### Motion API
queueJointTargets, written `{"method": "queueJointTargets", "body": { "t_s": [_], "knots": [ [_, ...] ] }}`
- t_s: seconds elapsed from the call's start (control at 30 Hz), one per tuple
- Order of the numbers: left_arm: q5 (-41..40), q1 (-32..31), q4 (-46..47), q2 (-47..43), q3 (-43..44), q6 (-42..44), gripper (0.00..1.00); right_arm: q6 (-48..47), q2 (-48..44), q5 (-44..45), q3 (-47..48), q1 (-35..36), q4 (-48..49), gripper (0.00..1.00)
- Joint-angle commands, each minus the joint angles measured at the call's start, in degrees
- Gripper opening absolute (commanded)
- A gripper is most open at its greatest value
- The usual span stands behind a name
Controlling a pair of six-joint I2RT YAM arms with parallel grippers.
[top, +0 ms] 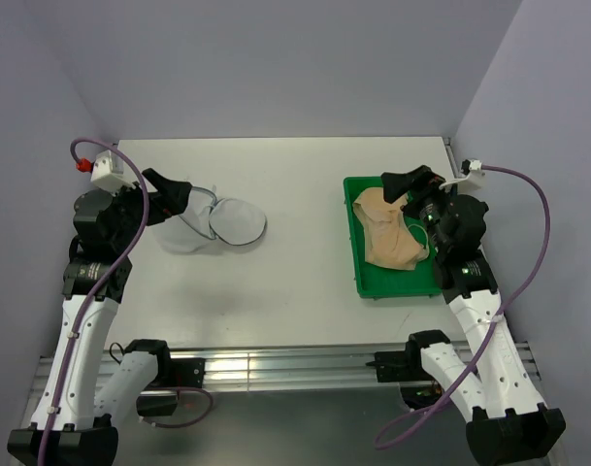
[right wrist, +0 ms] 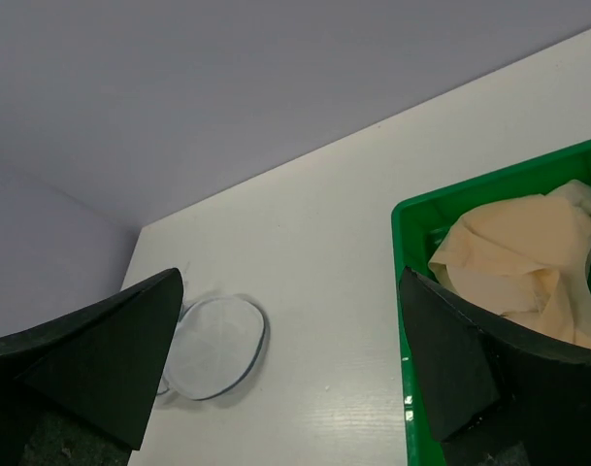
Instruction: Place the bra in the laundry bag and zip it closed
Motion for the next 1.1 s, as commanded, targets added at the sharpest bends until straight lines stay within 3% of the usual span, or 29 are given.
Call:
{"method": "queueJointTargets", "body": {
  "t_s": [0.0,0.67,0.9,1.07],
  "knots": [
    [0.9,0.3,1.7,-0.2,0.2,0.1,0.99,-0.3,-0.3,1.0,2.8,-0.4,-0.4,1.0],
    [-0.4,0.3,1.3,-0.5,0.3,-0.2,0.99,-4.0,7.4,8.5,12.3,-0.4,-15.9,1.0],
    [-5.2,0.3,-1.4,1.7,1.3,-0.7,0.99,-2.9,14.0,12.1,11.3,-0.6,-19.8,0.98],
    [-4.2,0.3,-0.9,1.4,0.8,-1.1,0.99,0.2,21.0,8.3,7.7,-4.8,-18.3,0.98]
  ]
}}
